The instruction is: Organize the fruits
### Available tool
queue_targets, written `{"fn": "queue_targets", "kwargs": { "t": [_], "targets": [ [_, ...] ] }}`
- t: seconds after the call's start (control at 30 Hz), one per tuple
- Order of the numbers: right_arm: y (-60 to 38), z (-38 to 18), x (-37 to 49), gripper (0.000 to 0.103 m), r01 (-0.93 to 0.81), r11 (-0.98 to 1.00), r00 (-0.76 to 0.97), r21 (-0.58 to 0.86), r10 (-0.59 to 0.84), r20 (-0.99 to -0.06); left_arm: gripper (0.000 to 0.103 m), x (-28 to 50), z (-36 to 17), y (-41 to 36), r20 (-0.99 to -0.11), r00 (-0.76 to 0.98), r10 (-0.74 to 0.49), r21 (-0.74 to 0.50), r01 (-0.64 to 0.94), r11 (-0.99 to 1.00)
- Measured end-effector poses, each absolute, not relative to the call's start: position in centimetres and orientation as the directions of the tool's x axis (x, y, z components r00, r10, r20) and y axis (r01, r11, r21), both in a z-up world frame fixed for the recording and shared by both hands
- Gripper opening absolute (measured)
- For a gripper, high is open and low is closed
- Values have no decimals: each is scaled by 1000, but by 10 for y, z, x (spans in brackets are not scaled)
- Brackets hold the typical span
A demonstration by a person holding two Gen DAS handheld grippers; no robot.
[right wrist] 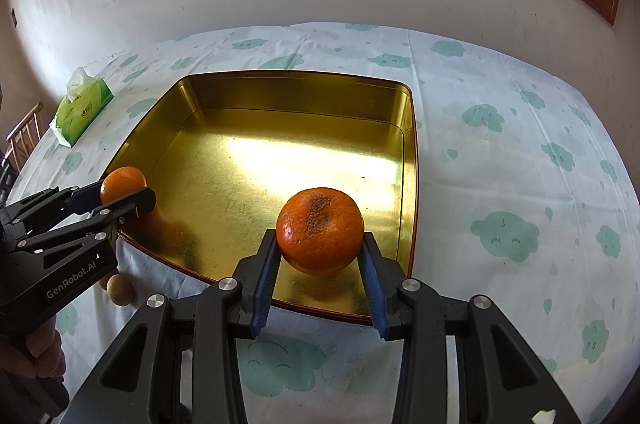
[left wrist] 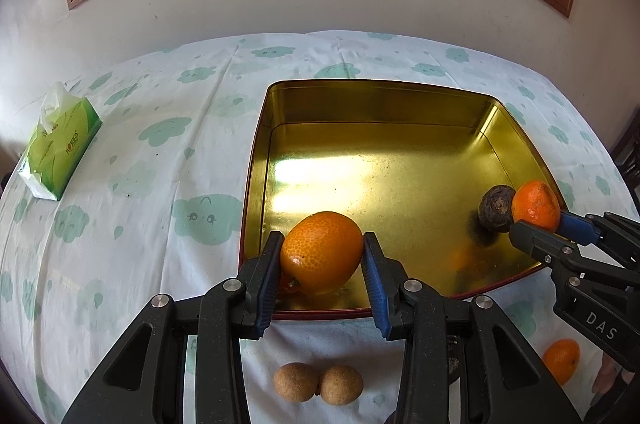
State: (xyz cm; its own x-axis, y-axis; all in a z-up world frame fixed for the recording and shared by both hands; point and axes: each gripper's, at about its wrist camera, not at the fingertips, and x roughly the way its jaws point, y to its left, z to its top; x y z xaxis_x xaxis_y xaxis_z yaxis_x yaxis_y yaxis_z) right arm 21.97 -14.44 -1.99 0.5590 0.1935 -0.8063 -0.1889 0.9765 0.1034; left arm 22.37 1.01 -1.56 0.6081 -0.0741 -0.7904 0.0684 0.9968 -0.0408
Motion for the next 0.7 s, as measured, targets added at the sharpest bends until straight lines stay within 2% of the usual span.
{"fn": "queue_targets", "kwargs": {
  "t": [0.7],
  "targets": [
    [-141, -21, 216, 40, -185, 977, 557, 108, 195, -807, 41, 220, -16, 6, -788, 615, -34, -2, 53, 999]
  ]
}}
